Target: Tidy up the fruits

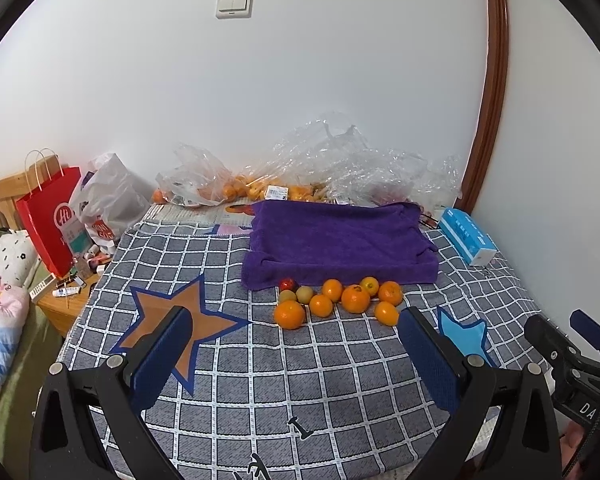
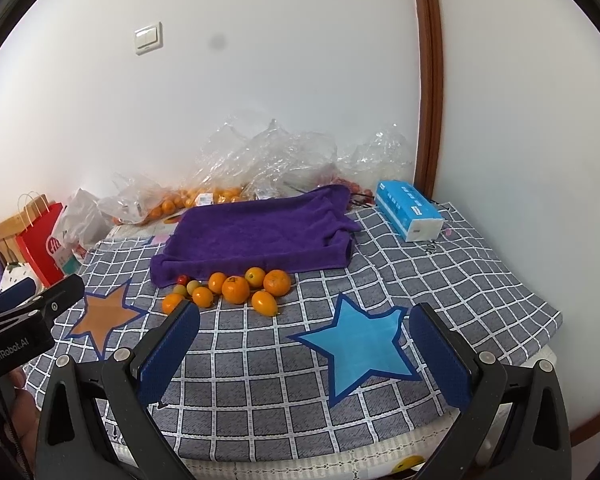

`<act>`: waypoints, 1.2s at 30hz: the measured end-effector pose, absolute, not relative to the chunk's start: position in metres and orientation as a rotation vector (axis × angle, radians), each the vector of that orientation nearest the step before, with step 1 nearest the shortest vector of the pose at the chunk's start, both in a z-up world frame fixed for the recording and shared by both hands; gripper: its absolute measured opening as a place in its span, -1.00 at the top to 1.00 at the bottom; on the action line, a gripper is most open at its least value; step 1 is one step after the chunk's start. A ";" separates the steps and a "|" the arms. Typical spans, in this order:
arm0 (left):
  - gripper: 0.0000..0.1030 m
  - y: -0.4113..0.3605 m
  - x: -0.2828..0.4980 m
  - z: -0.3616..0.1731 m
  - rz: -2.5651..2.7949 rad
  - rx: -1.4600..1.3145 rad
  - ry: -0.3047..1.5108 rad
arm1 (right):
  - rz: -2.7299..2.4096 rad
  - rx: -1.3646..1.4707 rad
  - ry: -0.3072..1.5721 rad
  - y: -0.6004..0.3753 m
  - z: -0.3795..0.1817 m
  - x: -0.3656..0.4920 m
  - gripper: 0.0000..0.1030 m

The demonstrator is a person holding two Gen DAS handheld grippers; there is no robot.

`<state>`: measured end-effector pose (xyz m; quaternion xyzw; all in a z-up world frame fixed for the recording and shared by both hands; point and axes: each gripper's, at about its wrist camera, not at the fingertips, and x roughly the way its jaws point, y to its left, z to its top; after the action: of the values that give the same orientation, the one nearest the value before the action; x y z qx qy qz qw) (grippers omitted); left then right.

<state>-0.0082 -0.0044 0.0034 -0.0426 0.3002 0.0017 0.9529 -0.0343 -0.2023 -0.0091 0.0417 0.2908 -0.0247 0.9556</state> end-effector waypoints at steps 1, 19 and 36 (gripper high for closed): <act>-1.00 -0.005 -0.009 0.004 0.006 -0.083 0.606 | -0.046 0.088 0.591 -0.202 -0.009 -0.034 -1.00; -1.00 -0.005 -0.009 0.004 -0.001 -0.092 0.606 | -0.046 0.076 0.584 -0.198 -0.008 -0.036 -1.00; -1.00 -0.003 -0.009 0.004 0.003 -0.090 0.599 | -0.032 0.081 0.586 -0.198 -0.010 -0.034 -1.00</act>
<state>-0.0093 -0.0033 0.0043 -0.0442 0.2948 0.0013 0.9545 -0.0340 -0.1980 -0.0099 0.0398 0.2886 -0.0159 0.9565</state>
